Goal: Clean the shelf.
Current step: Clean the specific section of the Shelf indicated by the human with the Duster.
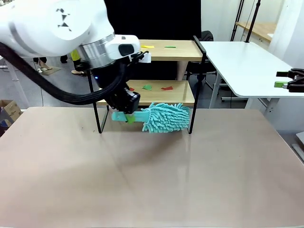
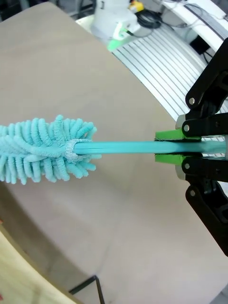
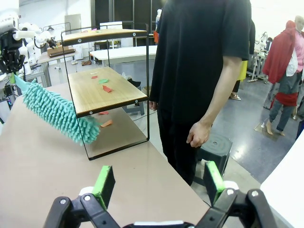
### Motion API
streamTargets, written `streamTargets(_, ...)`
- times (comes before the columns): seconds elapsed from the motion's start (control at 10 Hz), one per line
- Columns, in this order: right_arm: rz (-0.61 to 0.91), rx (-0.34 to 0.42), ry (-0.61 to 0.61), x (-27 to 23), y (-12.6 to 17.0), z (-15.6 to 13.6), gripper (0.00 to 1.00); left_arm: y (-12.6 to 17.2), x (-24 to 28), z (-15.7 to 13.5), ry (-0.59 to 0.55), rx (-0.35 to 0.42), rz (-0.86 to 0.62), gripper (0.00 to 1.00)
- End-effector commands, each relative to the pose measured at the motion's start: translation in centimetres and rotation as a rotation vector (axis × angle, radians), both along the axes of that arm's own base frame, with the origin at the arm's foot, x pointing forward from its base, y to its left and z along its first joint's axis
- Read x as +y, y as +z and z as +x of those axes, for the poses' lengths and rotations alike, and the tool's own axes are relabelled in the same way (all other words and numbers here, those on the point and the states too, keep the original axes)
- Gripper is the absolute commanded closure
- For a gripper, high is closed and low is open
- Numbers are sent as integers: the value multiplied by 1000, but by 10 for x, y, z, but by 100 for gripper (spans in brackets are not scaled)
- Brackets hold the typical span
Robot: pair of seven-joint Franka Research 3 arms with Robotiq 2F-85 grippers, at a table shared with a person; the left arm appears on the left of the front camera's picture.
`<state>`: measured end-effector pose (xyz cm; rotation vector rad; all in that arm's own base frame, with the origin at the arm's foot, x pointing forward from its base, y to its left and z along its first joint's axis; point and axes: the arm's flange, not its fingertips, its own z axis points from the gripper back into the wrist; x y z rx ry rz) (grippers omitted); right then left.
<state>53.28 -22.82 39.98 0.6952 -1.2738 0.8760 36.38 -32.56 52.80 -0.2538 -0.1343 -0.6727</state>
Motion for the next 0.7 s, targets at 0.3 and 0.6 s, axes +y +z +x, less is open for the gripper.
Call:
streamTargets(0.3, 0, -6, 0, 2, 3, 1, 0, -22, -56, 26, 239, -32, 50, 87)
streamTargets(0.6, 0, -6, 0, 2, 3, 1, 0, -33, -78, 27, 281, -55, 25, 87)
